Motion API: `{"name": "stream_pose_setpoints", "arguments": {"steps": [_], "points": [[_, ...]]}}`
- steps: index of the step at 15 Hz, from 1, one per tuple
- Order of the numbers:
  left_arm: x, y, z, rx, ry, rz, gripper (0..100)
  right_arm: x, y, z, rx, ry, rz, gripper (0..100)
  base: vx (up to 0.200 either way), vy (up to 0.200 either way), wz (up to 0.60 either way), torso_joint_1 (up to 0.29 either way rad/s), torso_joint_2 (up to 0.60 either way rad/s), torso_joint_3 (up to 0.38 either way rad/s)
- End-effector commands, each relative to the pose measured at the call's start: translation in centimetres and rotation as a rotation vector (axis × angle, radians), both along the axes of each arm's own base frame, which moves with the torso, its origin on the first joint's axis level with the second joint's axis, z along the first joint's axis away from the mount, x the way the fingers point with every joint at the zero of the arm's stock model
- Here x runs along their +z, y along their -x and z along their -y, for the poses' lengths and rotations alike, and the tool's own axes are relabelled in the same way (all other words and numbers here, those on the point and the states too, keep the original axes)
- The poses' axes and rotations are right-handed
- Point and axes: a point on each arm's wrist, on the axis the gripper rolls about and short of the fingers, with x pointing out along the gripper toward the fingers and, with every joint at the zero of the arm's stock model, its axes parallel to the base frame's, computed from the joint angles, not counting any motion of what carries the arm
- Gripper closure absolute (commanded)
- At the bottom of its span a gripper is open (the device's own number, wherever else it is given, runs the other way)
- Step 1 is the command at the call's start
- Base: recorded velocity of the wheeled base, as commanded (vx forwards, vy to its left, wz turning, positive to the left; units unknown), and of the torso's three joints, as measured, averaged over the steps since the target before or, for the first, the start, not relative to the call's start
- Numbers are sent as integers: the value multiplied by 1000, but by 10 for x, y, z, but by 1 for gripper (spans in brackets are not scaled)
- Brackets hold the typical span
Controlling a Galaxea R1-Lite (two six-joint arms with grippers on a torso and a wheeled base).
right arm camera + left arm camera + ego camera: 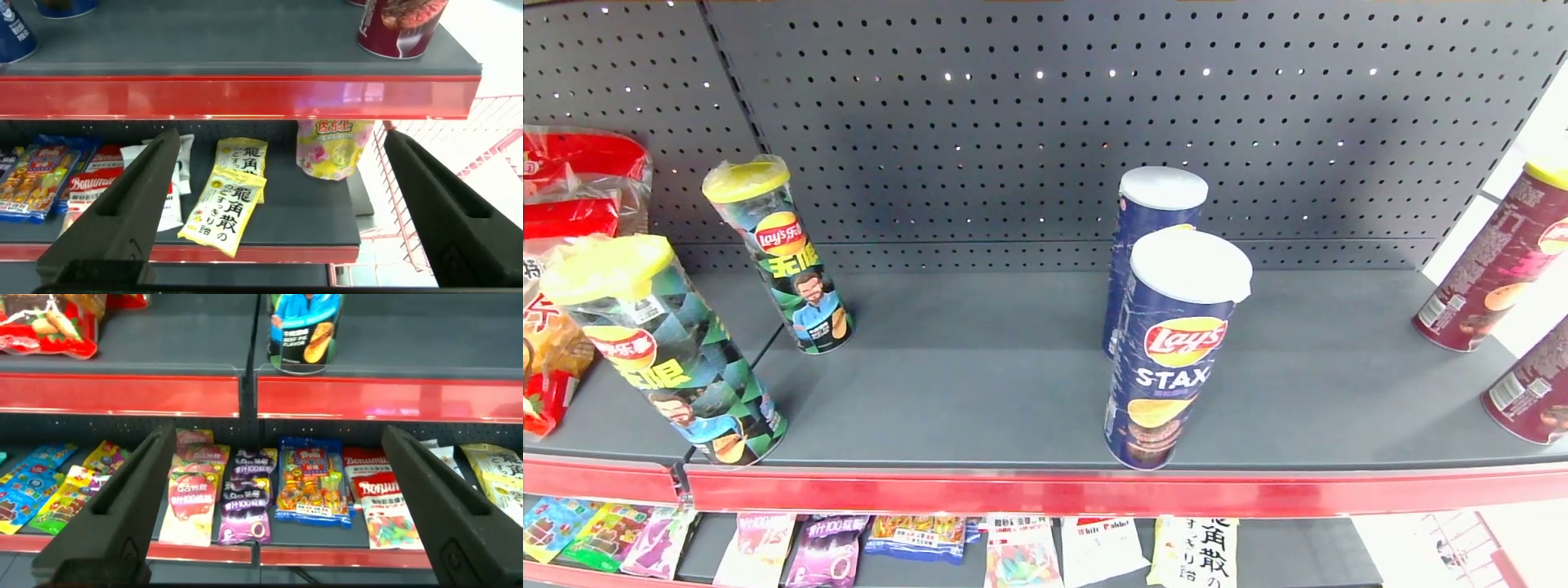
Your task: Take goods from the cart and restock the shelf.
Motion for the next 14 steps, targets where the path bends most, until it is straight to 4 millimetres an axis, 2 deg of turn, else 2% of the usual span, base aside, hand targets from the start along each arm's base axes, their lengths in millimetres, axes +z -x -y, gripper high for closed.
{"name": "stream_pose_setpoints", "arguments": {"steps": [1, 3, 7, 14], "points": [[0, 0, 0, 0, 0, -2, 0, 0, 0, 0, 0, 1, -1, 0, 0, 0, 0, 0, 0, 0], [0, 0, 0, 0, 0, -2, 0, 0, 0, 0, 0, 5, -1, 0, 0, 0, 0, -124, 76, -58], [0, 0, 0, 0, 0, -2, 0, 0, 0, 0, 1, -2, -1, 0, 0, 0, 0, -277, 122, -145], [0, 0, 0, 0, 0, -2, 0, 0, 0, 0, 1, -2, -1, 0, 0, 0, 0, -24, 13, -13]]}}
